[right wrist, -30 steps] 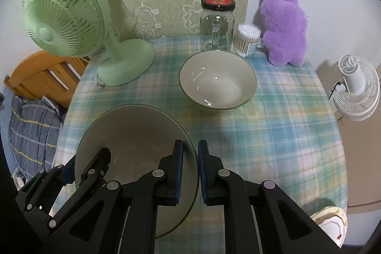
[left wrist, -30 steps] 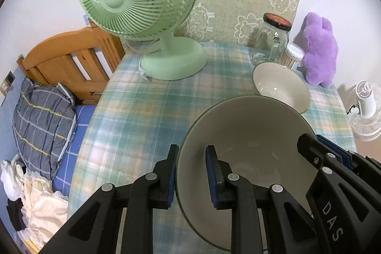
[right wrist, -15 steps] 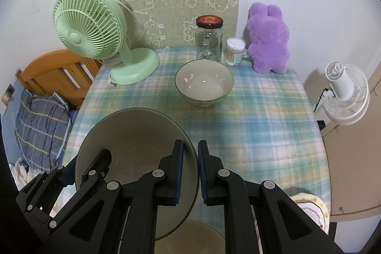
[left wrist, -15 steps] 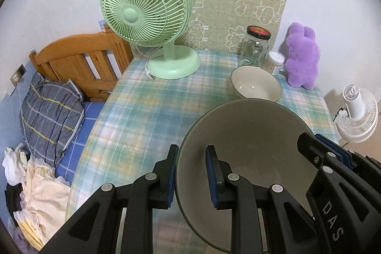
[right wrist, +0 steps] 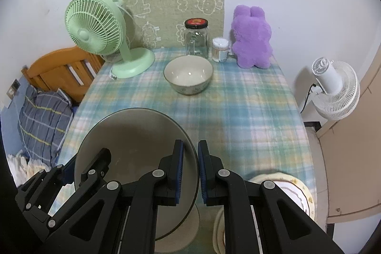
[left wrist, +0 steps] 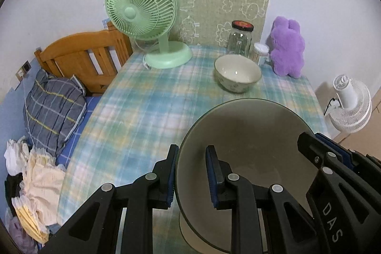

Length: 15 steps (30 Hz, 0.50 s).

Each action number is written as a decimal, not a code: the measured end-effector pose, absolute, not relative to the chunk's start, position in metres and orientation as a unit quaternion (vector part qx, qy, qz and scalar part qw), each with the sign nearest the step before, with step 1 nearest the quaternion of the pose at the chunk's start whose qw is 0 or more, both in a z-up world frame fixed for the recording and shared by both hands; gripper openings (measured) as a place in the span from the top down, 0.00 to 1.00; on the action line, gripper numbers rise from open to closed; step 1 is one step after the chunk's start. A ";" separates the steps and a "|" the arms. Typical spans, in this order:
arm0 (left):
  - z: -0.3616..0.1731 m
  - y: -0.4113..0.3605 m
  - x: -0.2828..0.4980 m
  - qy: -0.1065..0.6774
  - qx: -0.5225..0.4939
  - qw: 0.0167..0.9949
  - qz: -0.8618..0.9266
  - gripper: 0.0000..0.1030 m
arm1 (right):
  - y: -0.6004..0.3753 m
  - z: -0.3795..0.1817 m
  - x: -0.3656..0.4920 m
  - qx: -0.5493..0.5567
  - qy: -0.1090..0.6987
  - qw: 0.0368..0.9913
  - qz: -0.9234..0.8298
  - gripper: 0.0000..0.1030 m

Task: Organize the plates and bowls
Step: 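Lift the held bowl with both tools and carry it toward the placed bowl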

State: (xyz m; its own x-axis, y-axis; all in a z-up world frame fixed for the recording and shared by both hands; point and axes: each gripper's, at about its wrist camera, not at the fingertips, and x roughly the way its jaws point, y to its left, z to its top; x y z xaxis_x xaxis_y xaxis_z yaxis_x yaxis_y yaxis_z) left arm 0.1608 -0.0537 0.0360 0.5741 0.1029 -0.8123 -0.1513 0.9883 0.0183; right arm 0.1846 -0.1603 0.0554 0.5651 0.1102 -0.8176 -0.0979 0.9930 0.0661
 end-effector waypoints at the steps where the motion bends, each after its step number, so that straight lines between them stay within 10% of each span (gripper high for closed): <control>1: 0.034 -0.055 0.157 0.459 -0.027 0.885 0.073 0.81 | -0.162 0.054 0.181 0.006 0.465 0.884 0.060 0.84; 15: 0.005 -0.064 0.123 0.481 -0.030 0.872 0.083 0.81 | -0.173 0.021 0.148 0.004 0.492 0.867 0.079 0.84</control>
State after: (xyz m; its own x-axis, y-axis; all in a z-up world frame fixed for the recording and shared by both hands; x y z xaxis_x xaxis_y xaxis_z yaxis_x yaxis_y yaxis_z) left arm 0.1230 -0.0642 0.0046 0.5236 0.1160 -0.8441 -0.1731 0.9845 0.0280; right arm 0.1479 -0.1733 0.0211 0.5040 0.1407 -0.8522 -0.1336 0.9875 0.0840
